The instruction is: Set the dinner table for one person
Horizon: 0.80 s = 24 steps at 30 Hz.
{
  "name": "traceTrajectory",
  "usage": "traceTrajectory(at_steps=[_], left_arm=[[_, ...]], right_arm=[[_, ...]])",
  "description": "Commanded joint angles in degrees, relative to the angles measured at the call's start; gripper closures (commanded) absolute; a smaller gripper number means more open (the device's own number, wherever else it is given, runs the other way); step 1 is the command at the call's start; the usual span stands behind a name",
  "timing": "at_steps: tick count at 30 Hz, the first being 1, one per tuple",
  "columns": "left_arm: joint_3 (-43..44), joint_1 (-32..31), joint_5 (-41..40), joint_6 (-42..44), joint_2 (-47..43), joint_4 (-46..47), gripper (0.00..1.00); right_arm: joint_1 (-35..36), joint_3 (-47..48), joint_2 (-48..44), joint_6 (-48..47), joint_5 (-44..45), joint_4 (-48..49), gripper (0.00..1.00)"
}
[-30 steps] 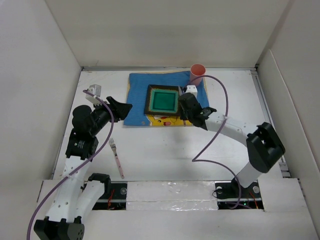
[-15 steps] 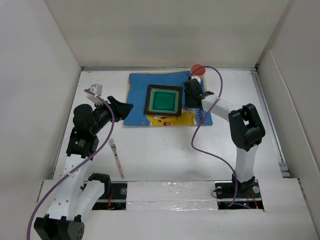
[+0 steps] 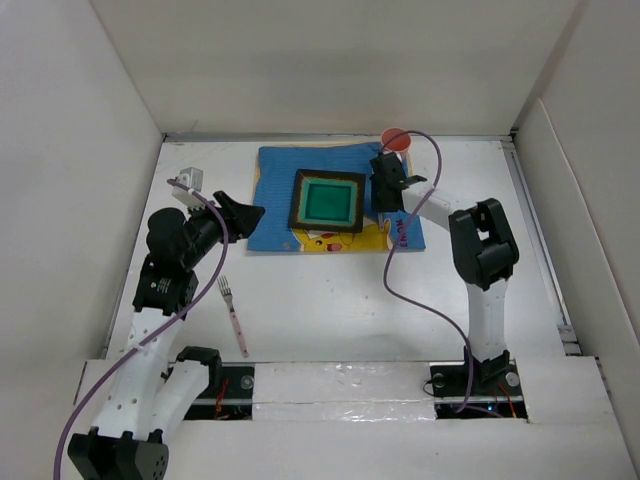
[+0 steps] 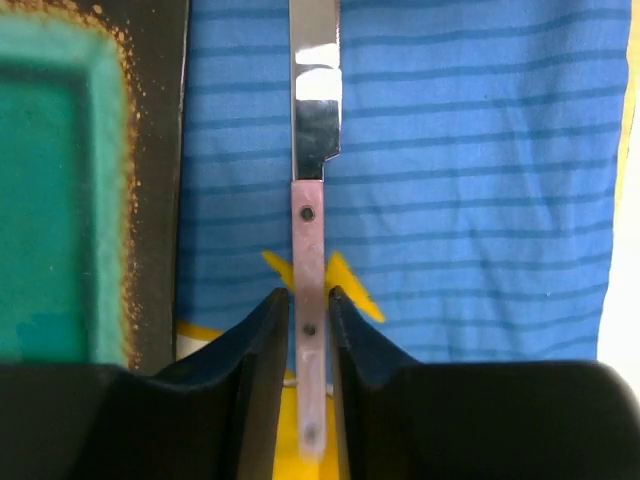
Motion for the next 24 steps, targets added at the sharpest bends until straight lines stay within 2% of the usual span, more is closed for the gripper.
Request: traceTrajectory(at_steps=[1, 6, 9, 10, 11, 12, 13, 15, 17, 20, 22, 23, 24], left_arm=[[-0.7, 0.4, -1.8, -0.3, 0.2, 2.5, 0.51], [-0.4, 0.4, -5.3, -1.0, 3.4, -0.1, 0.57], [0.7, 0.4, -10.5, -1.2, 5.9, -3.1, 0.71], [0.9, 0.4, -11.3, -1.4, 7.5, -3.8, 0.75], [1.2, 0.4, -12.8, -1.9, 9.1, -5.4, 0.91], [1.5, -0.7, -14.2, -1.9, 9.1, -6.4, 0.91], [1.7, -1.5, -15.3, -2.1, 10.4, -7.9, 0.99], [3.1, -2.0, -19.3, -2.0, 11.9, -13.4, 1.0], [3.8, -2.0, -22.9, -2.6, 12.3, -17.3, 1.0], [6.2, -1.1, -23.4, -3.2, 12.9, -24.2, 1.0], [8.6, 0.1, -23.0, -3.0, 12.2, -28.0, 0.93], [9.1, 0.7, -23.4, -3.0, 11.5, -28.3, 0.9], [9.7, 0.7, -25.4, -3.5, 10.5, -28.0, 0.86]], right_arm=[[-0.4, -0.4, -4.2, -0.3, -1.4, 2.3, 0.67], [-0.4, -4.7, -11.6, 0.0, -3.5, 3.3, 0.55], [2.4, -9.6, -19.9, 0.7, -5.2, 6.4, 0.53], [3.2, -14.4, -22.3, 1.1, -5.8, 9.3, 0.53], [5.0, -19.8, -27.7, 2.0, -6.2, 12.8, 0.61], [6.1, -19.9, -30.6, 2.2, -7.1, 12.8, 0.67], [7.0, -25.2, -33.3, 2.2, -7.7, 15.7, 0.81], [9.5, -29.9, -40.5, 2.5, -7.7, 17.3, 0.92], [10.8, -34.8, -44.4, 2.5, -8.8, 18.3, 0.99], [12.5, -38.5, -50.3, 1.5, -7.2, 18.2, 1.0], [12.5, -41.5, -51.8, 1.2, -6.8, 24.2, 1.0], [12.5, -42.4, -51.6, 1.3, -12.1, 24.9, 1.0], [13.1, -42.9, -51.0, 1.4, -13.7, 25.6, 1.0]])
